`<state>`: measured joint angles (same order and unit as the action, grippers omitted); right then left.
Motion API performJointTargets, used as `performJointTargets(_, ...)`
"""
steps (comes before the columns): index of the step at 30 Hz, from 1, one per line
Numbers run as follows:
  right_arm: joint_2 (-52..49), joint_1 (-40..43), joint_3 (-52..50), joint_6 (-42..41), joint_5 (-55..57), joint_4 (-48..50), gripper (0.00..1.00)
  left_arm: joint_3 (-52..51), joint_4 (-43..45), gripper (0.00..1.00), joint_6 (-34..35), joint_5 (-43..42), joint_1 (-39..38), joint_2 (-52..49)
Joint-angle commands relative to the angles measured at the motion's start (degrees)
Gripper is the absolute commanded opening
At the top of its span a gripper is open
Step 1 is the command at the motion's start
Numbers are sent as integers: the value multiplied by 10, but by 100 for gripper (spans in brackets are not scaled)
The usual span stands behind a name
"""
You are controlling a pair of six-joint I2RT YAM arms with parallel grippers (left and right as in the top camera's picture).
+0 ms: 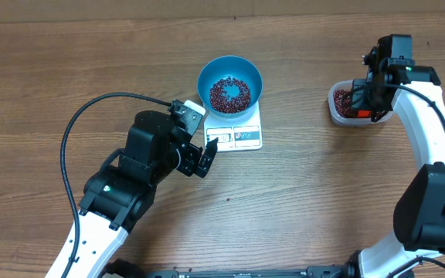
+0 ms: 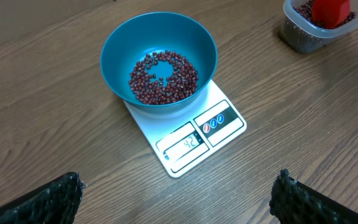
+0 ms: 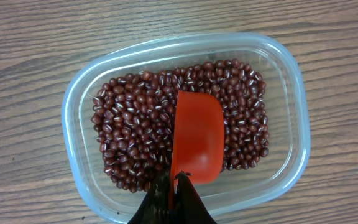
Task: Scoop item into bowl and weigh 150g on scale
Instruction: 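Dip the red scoop into the bean tub again with the right gripper, then drag the red scoop through the beans to fill it, right gripper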
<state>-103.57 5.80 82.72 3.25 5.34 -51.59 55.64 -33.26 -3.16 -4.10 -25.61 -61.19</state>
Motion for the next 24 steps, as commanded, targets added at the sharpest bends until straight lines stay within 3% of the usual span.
performJointTargets(1, -3, -2, -12, 2, -7, 5, 4, 12, 0, 99, 6, -4, 1, -3)
performJointTargets(24, -23, 0, -17, 30, -139, 17, 4, 12, 0, 100, 6, -4, 1, -3)
